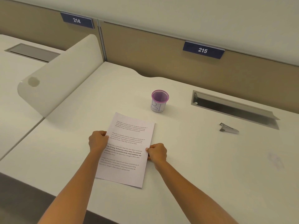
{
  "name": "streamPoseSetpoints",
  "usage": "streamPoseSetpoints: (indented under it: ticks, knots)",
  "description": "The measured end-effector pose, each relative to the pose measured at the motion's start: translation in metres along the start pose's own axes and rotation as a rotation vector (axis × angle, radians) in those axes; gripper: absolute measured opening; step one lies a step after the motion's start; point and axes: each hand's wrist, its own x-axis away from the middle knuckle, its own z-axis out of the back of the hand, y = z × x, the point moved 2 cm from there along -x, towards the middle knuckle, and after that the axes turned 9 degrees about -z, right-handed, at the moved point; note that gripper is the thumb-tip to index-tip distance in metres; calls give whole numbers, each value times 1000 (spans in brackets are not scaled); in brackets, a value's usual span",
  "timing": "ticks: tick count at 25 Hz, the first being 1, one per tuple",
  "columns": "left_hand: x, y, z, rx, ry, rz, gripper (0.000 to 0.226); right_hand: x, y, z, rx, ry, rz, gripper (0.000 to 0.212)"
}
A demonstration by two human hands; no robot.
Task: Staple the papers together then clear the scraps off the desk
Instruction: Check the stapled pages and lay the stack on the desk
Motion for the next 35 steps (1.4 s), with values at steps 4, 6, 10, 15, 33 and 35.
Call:
streamPoseSetpoints:
  ticks: [4,6,10,15,33,35]
  knots:
    - [4,3,-3,-68,-6,-35,24,0,-3,1,122,32,64,13]
    - [6,3,-3,-105,-14,-51,37,1,-2,2,163,37,80,15]
    - [3,1,-6,-160,-11,-78,22,0,-1,2,204,28,86,18]
    - [4,-1,-10,-212,-8,-88,19,0,0,4,203,23,74,22]
    - [58,37,-72,-340,-21,-285,45,-3,35,72,43,91,24,7]
    - [68,46,-86,-326,-45,-309,44,-4,40,89,17,102,13,4]
